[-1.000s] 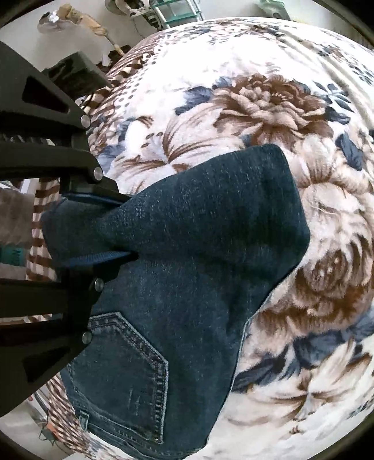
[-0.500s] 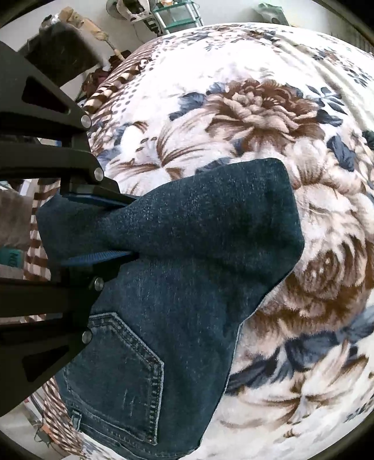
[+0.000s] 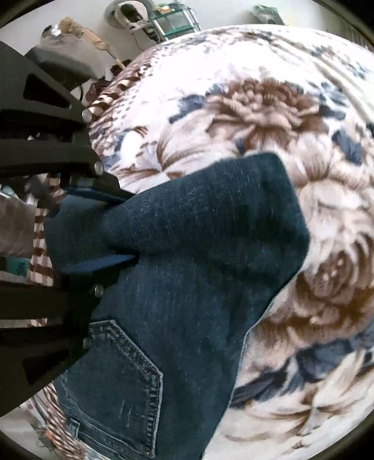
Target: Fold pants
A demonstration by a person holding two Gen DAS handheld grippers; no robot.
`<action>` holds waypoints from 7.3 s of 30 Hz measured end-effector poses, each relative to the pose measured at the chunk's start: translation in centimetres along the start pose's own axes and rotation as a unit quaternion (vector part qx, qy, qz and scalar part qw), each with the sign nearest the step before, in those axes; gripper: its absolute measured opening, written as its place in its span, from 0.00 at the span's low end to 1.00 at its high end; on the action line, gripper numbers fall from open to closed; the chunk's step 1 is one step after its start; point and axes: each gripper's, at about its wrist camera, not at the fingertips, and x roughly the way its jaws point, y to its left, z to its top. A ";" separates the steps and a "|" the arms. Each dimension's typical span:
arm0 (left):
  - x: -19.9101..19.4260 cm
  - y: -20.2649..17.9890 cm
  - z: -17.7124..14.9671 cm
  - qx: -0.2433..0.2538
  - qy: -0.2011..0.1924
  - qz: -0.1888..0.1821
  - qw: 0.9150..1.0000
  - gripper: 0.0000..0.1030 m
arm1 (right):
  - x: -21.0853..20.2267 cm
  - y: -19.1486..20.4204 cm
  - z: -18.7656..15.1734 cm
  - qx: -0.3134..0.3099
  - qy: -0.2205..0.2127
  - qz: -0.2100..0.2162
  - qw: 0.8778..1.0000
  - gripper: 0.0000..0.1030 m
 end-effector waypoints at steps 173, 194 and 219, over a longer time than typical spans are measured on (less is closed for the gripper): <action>-43.0 -29.7 -7.1 0.211 -0.429 0.223 0.850 1.00 | -51.4 13.4 -40.7 -0.052 -0.589 -0.165 0.790 0.97; -40.4 -29.0 -4.5 0.203 -0.411 0.240 0.856 1.00 | -48.0 11.7 -35.2 -0.044 -0.569 -0.160 0.805 0.98; -40.3 -28.2 -3.9 0.206 -0.405 0.235 0.859 1.00 | -46.2 11.6 -35.8 -0.047 -0.567 -0.163 0.806 0.98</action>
